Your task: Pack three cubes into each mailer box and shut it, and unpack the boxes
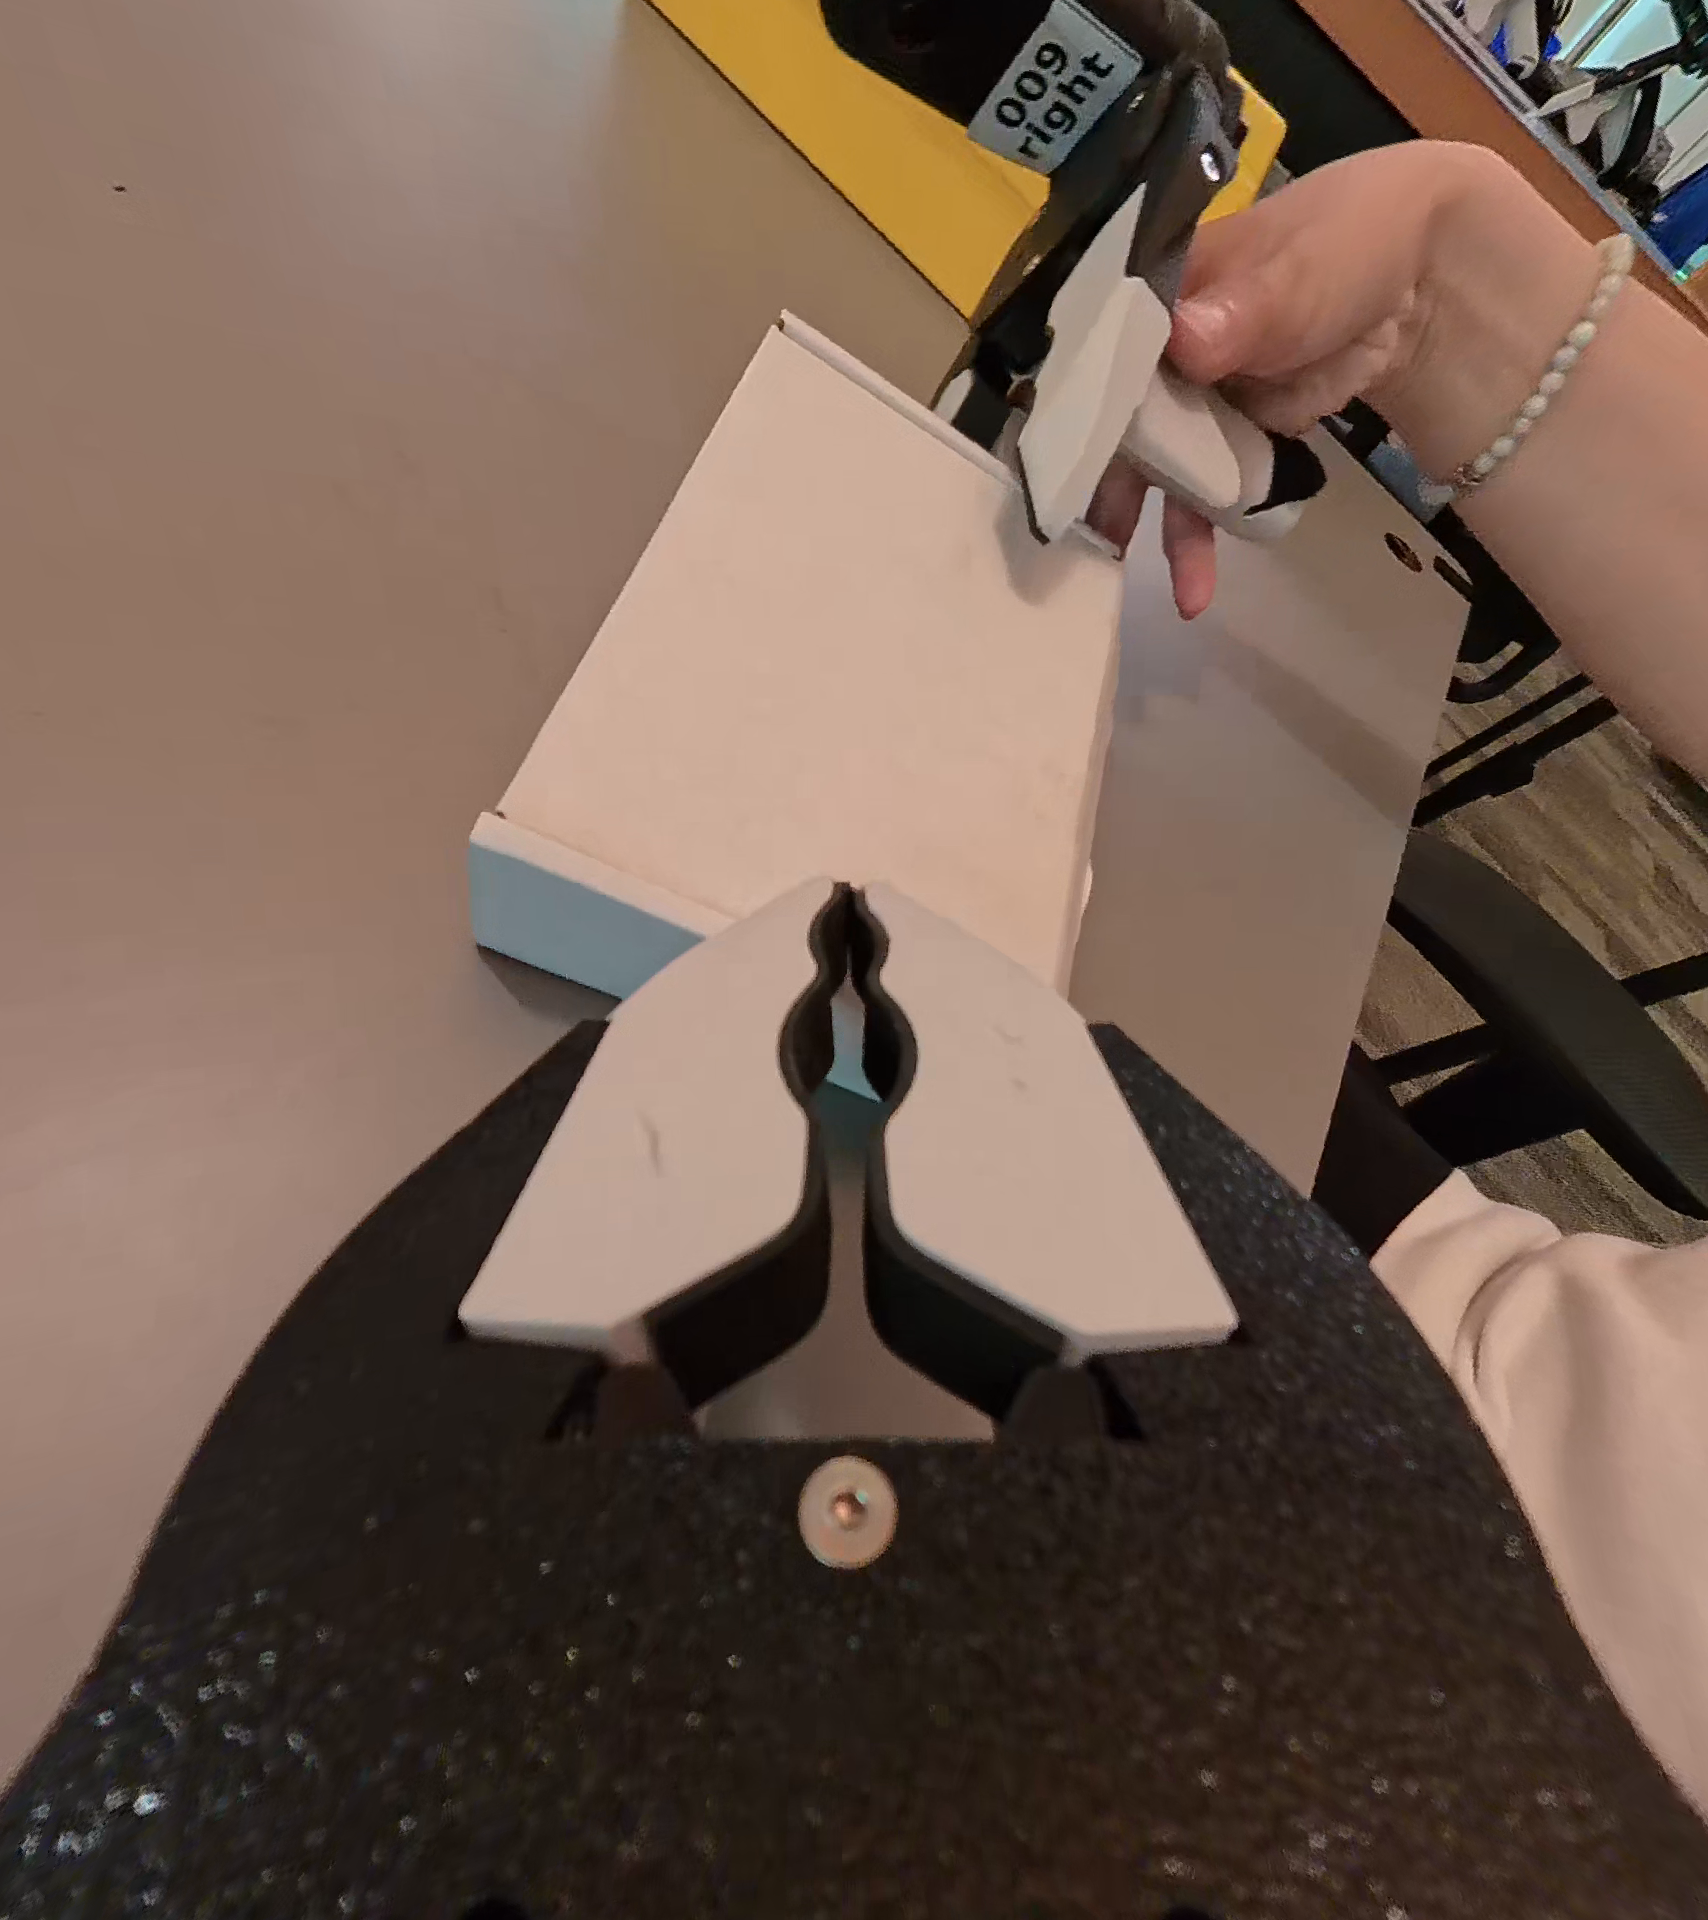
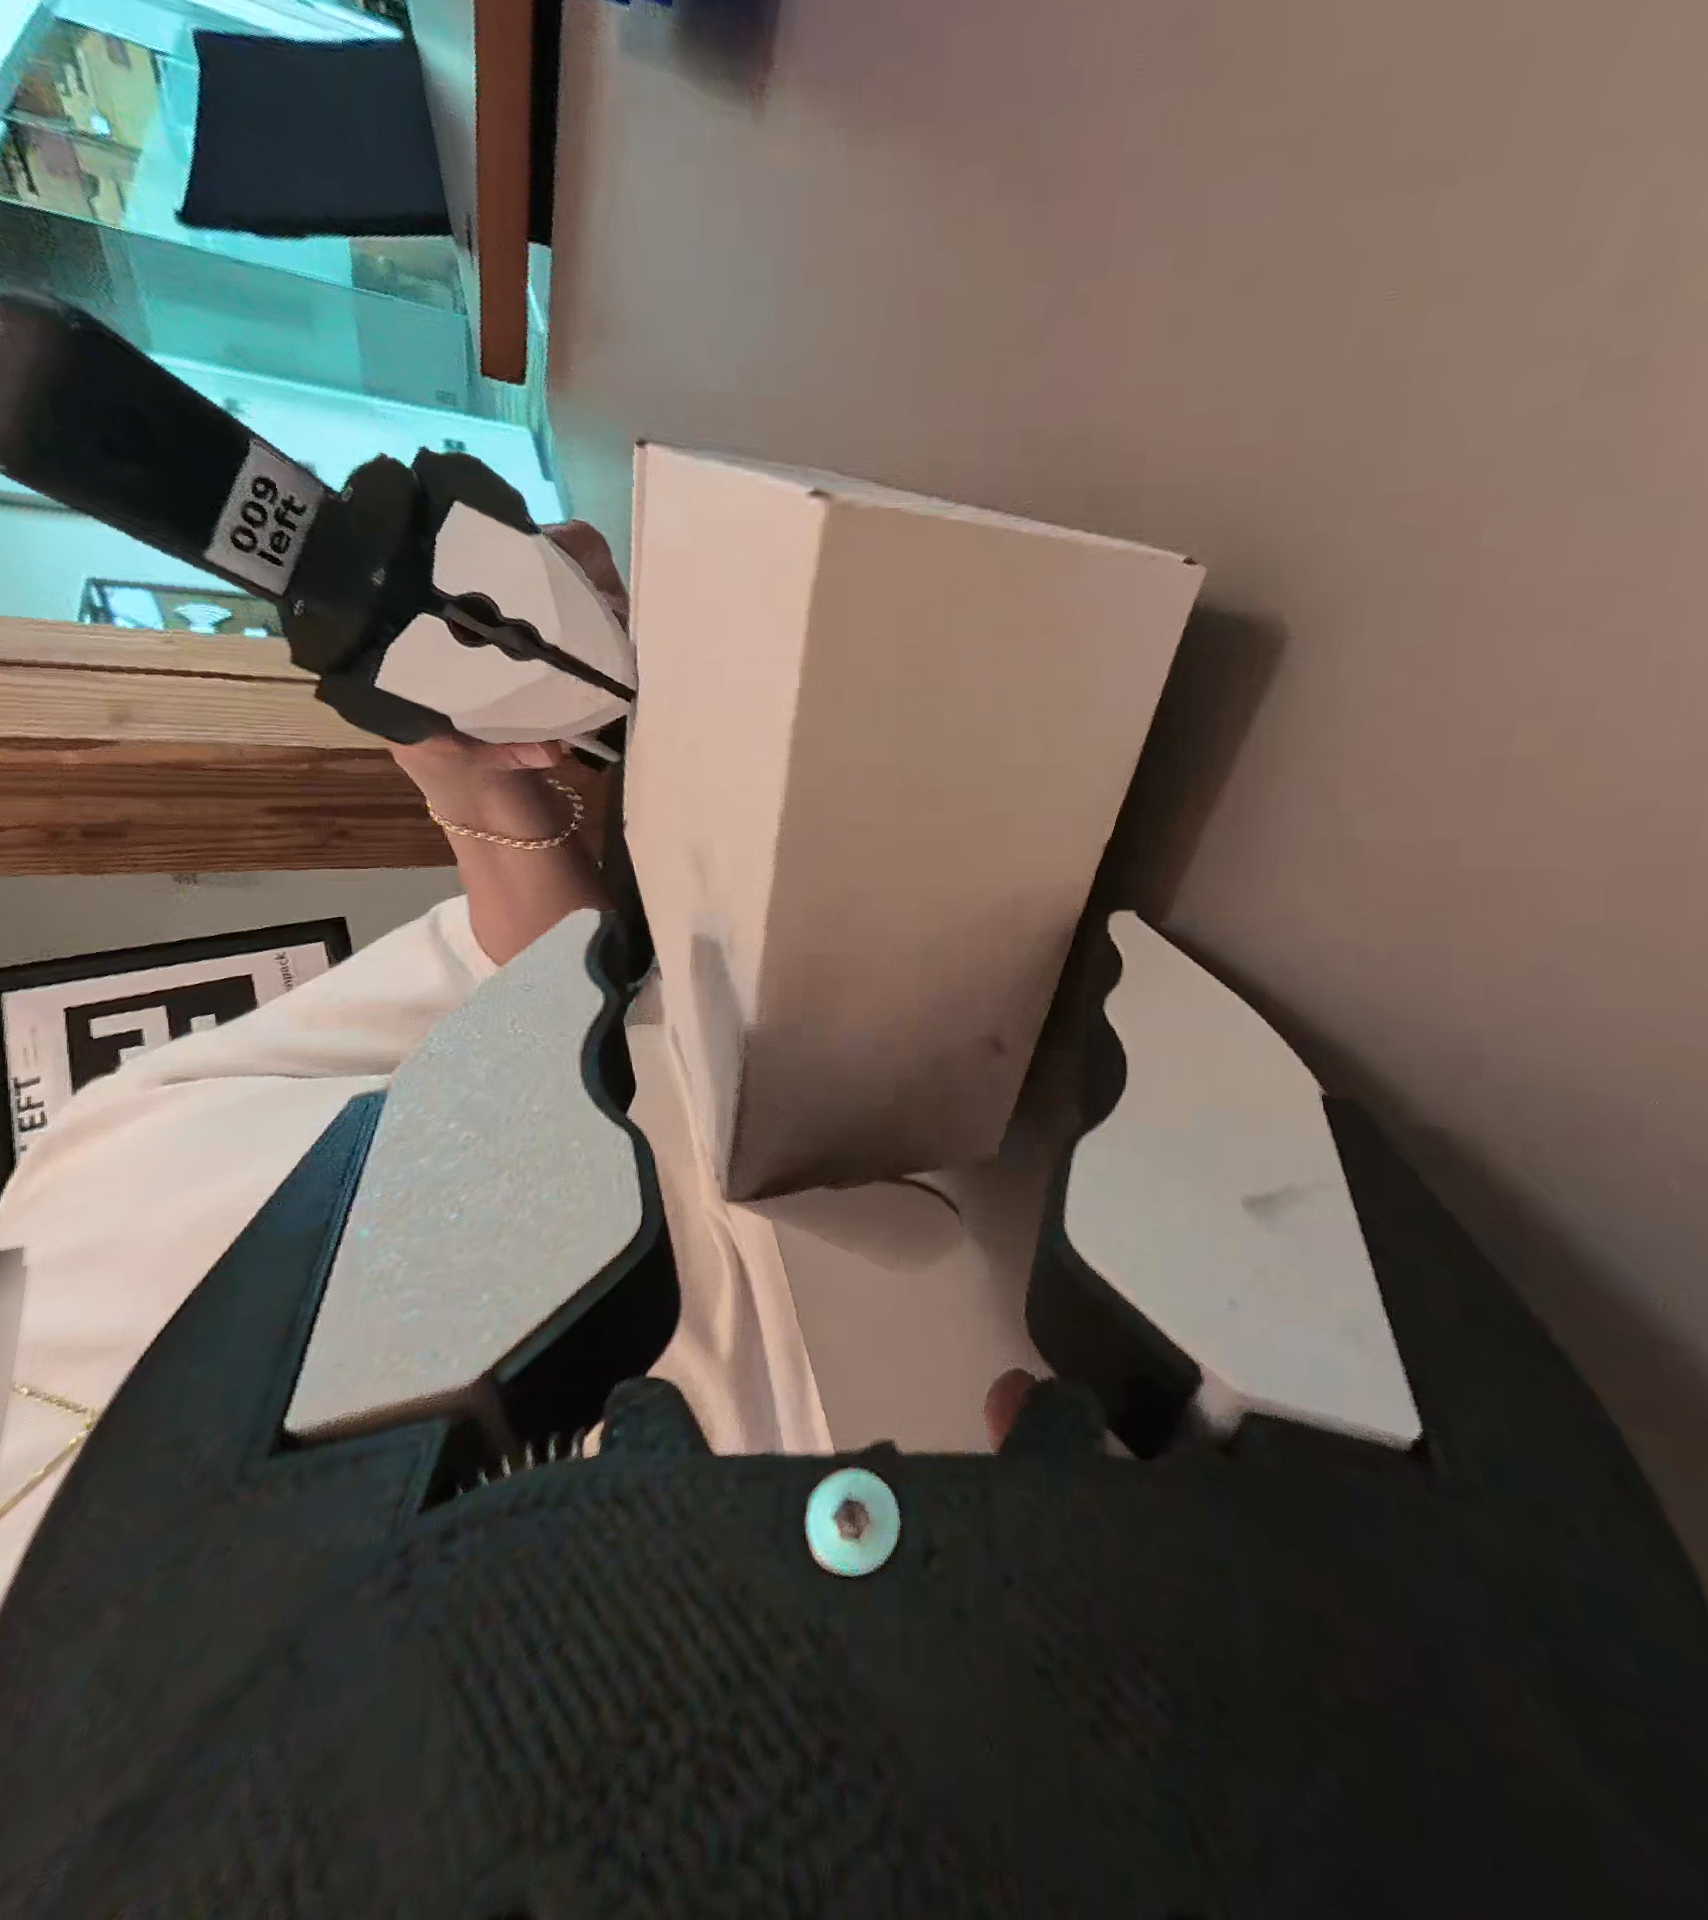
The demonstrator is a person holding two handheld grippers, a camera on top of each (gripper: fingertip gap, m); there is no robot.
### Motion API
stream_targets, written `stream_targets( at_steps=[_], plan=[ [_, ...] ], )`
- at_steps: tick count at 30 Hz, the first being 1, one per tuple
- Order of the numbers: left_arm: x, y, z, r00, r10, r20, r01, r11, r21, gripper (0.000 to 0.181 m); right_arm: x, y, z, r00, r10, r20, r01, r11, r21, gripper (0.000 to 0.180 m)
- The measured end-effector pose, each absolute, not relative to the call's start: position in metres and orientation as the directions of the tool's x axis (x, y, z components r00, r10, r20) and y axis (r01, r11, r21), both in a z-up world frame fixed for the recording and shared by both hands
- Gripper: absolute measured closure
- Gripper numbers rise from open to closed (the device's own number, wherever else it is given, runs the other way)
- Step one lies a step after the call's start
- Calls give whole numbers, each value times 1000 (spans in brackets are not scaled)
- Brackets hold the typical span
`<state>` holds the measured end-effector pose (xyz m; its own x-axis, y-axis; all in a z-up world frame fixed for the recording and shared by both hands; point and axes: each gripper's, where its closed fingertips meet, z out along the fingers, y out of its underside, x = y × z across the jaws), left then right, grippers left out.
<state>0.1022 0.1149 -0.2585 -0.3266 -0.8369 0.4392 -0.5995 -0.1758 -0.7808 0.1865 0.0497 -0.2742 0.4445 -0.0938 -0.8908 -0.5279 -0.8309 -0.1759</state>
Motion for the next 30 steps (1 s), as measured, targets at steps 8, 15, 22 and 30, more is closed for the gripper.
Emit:
stream_targets(
  at_steps=[8,15,22,30],
  plan=[
    [97,117,-258,-365,-846,389,-532,-154,-833,181,172,61,-274,361,5,-933,-485,-853,-192,108],
    [84,131,-228,-399,-812,-427,-119,507,-853,120,185,50,-262,265,-16,-964,-542,-830,-135,109],
    [87,99,-230,-142,-2,-990,152,988,-24,86,184,41,-248,190,-14,-982,-538,-838,-92,109],
    [113,68,-242,-72,176,-982,220,963,157,104,158,45,-238,203,22,-979,-496,-860,-122,106]
  ],
)
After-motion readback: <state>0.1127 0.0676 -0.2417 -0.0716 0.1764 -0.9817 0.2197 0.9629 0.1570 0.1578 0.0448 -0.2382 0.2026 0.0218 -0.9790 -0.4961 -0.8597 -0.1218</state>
